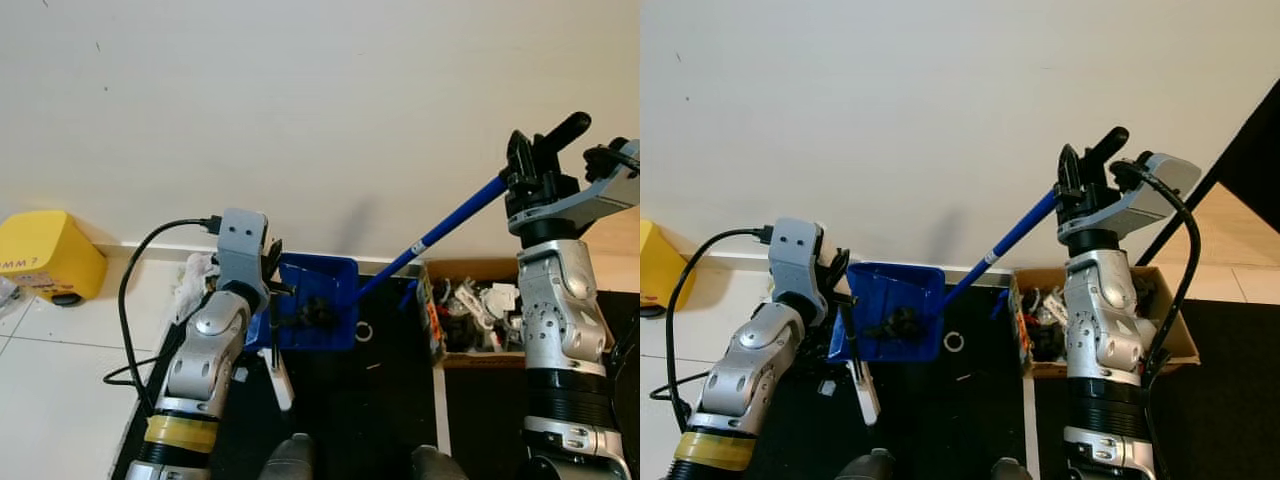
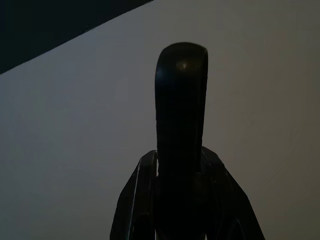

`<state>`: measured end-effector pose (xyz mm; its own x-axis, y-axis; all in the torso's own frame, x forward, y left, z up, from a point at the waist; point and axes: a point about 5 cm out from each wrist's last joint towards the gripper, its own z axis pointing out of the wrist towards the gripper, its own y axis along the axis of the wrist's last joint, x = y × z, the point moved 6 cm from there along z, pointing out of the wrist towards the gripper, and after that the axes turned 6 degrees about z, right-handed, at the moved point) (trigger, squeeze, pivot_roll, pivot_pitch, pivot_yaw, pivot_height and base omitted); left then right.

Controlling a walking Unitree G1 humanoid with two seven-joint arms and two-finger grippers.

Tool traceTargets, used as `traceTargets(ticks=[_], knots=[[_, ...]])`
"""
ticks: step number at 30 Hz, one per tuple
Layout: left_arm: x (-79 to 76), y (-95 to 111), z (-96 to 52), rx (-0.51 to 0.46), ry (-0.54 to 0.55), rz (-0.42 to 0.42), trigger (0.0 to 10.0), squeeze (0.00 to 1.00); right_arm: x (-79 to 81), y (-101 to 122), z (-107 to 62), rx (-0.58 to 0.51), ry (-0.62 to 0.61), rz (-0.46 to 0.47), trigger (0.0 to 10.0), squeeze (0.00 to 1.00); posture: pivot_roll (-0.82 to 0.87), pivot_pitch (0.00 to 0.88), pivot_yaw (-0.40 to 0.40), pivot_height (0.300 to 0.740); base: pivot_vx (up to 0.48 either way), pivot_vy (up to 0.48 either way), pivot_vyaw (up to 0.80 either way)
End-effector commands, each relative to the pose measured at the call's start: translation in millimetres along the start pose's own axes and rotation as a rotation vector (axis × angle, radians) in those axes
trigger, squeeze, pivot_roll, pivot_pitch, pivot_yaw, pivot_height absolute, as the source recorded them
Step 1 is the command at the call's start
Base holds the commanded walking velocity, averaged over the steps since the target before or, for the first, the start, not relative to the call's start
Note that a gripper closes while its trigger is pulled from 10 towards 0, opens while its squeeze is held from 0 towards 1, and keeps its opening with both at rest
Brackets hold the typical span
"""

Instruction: Sweep floor

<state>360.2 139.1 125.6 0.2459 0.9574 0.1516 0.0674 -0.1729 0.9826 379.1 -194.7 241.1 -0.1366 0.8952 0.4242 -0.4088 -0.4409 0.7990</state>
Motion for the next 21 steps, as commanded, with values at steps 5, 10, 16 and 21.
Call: traceTargets(ticks=[5,10,16,21], knots=[[-2.0,-1.2,-1.0,-0.006,-0.003,0.011,10.0,0.00,4.8,4.0,1.4,-0.021,0.016,0.016,10.0,0.00,0.15,0.120,0.039,0.740,0.000,-0.461,0.00],[-1.9,-1.3,-0.9,-0.006,-0.001,0.010,10.0,0.00,4.9,3.7,1.3,-0.020,0.017,0.016,10.0,0.00,0.15,0.120,0.039,0.740,0.000,-0.458,0.00],[-1.3,-1.5,-0.7,-0.005,0.003,0.009,10.0,0.00,4.8,3.7,1.5,-0.020,0.017,0.016,10.0,0.00,0.14,0.119,0.039,0.740,0.000,-0.318,0.00],[-0.4,-1.9,-0.3,-0.004,0.011,-0.001,10.0,0.00,4.8,3.3,1.6,-0.019,0.018,0.017,10.0,0.00,0.14,0.119,0.038,0.740,0.000,0.000,0.00]])
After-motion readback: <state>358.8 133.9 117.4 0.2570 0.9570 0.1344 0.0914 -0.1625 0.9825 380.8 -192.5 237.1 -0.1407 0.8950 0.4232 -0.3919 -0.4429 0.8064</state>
